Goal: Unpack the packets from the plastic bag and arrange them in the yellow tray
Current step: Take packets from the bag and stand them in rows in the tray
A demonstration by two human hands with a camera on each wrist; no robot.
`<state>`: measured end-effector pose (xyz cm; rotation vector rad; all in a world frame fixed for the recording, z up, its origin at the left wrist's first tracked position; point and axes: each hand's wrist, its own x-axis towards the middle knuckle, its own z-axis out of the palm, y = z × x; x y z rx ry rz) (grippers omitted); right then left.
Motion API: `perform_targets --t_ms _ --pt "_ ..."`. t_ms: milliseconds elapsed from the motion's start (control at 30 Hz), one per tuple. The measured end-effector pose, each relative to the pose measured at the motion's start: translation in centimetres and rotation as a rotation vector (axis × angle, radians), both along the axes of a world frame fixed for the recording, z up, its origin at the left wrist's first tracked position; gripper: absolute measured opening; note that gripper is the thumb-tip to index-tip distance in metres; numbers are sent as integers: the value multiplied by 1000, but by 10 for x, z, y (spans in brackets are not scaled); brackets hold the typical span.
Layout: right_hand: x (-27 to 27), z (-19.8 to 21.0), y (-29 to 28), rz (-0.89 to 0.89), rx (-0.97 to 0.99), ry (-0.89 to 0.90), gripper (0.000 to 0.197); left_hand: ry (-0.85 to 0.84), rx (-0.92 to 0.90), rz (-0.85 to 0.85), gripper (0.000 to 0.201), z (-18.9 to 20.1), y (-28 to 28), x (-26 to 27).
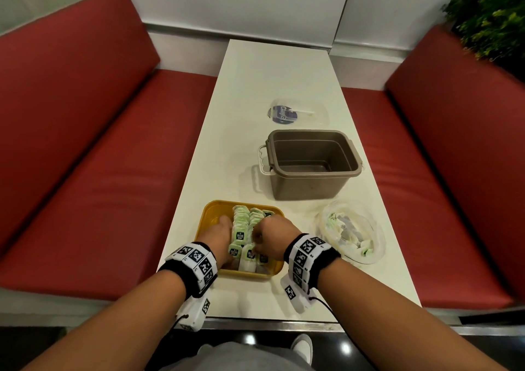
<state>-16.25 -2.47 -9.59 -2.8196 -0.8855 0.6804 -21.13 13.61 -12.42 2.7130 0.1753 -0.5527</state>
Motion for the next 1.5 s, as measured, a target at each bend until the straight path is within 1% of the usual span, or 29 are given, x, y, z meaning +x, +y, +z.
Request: perform_targets --t_ms 67,167,233,300,367,467,633,700,800,833,867,933,1033,1100,1167,1233,1300,1367,1433,1500 --pt "3 2 -4 -54 56 -9 24 -5 -1 1 60 -1 0 1" --pt "9 5 -16 -172 127 -73 29 9 -2 -11 68 -2 -1 3" --pt "12 4 -25 -262 132 -85 37 1 3 -17 73 -3 -2 3" --pt "14 1 -33 -339 99 -44 45 -8 0 -8 78 -4 -3 2" --pt "14 -1 -36 -376 87 29 44 -12 -16 8 82 -4 -3 2" --pt "15 -4 -36 -370 143 98 31 -15 -27 21 81 -3 -5 3" --pt "21 -8 -37 -355 177 103 33 10 -14 38 75 2 -9 8" --pt "23 -8 -38 -352 186 112 39 26 5 42 76 3 -10 9" --pt "24 -5 -50 -357 230 125 62 69 34 52 79 11 -12 11" --pt "24 -2 -55 -348 253 117 64 76 46 60 78 15 -12 12" --pt "24 2 -60 -334 280 101 62 72 61 69 78 21 -13 13" --pt "26 8 -75 -310 334 62 49 17 97 74 78 35 -19 18" --pt "33 17 -103 -321 384 11 30 -116 129 53 67 53 -39 30" --pt "39 20 -127 -359 397 -24 22 -166 60 31 57 62 -63 40" --pt "46 21 -154 -411 391 -51 19 -194 -33 -26 43 67 -92 49" --pt "50 18 -181 -451 354 -66 21 -220 -82 -130 31 67 -124 58" --pt "53 13 -206 -446 289 -67 23 -239 -118 -207 24 62 -154 67" --pt "54 4 -223 -413 207 -47 32 -252 -139 -263 20 54 -179 75" --pt "53 -6 -236 -381 164 -17 49 -254 -159 -297 20 45 -203 82" --pt "51 -15 -245 -351 150 17 70 -207 -152 -307 21 35 -220 89"
